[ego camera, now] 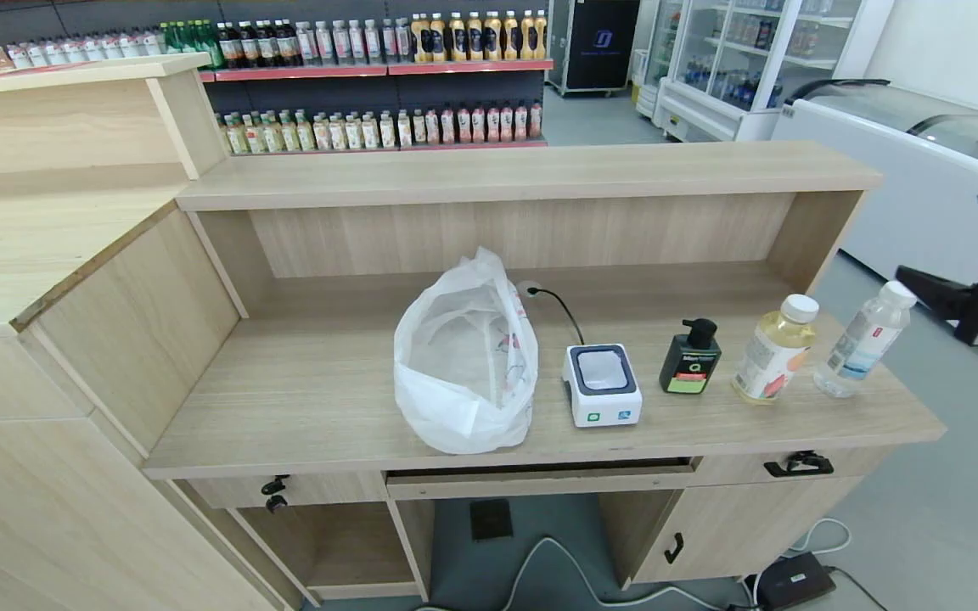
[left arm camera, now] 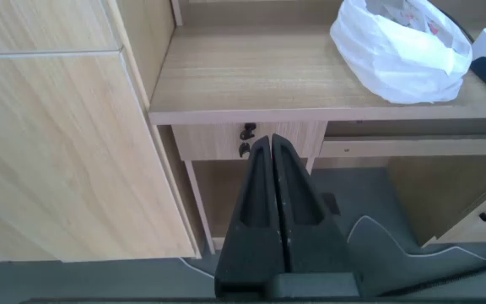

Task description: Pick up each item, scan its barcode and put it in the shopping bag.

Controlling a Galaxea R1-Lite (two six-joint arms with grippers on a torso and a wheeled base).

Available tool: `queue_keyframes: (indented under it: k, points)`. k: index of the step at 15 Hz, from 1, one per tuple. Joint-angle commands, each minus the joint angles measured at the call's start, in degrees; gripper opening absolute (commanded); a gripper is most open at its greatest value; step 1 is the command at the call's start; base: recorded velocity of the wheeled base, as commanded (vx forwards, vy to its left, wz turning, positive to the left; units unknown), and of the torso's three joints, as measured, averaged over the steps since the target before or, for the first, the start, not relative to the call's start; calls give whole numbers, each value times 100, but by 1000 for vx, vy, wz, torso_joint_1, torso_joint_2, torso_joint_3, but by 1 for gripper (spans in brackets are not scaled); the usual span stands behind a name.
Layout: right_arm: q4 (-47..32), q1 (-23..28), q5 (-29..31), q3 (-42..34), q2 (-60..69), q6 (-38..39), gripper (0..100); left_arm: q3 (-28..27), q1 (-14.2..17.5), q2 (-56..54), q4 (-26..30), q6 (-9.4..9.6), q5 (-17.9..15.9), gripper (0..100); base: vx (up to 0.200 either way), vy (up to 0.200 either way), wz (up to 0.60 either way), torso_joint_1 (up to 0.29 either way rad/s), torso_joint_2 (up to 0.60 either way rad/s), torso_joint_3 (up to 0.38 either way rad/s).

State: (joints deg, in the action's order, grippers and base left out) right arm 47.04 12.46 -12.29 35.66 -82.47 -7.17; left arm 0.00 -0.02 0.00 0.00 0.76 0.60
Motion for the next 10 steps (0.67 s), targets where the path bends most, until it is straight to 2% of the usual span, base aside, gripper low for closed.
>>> queue_keyframes:
  k: [1, 3, 6, 10]
  points:
    - [455, 248, -872, 319, -1720, -566, 100, 0, 2, 0, 0, 4, 2, 0, 0, 0, 0, 0, 0, 0]
    - [472, 152, -1223, 609, -2159, -944, 100, 0, 2, 0, 0, -5, 2, 0, 0, 0, 0, 0, 0, 0]
    - [481, -147, -1258, 917, -2581, -1023, 100, 0, 2, 0, 0, 4, 2, 0, 0, 0, 0, 0, 0, 0]
    - [490, -639, -1601, 1303, -3003, -1032, 100, 0, 2, 0, 0, 4, 2, 0, 0, 0, 0, 0, 0, 0]
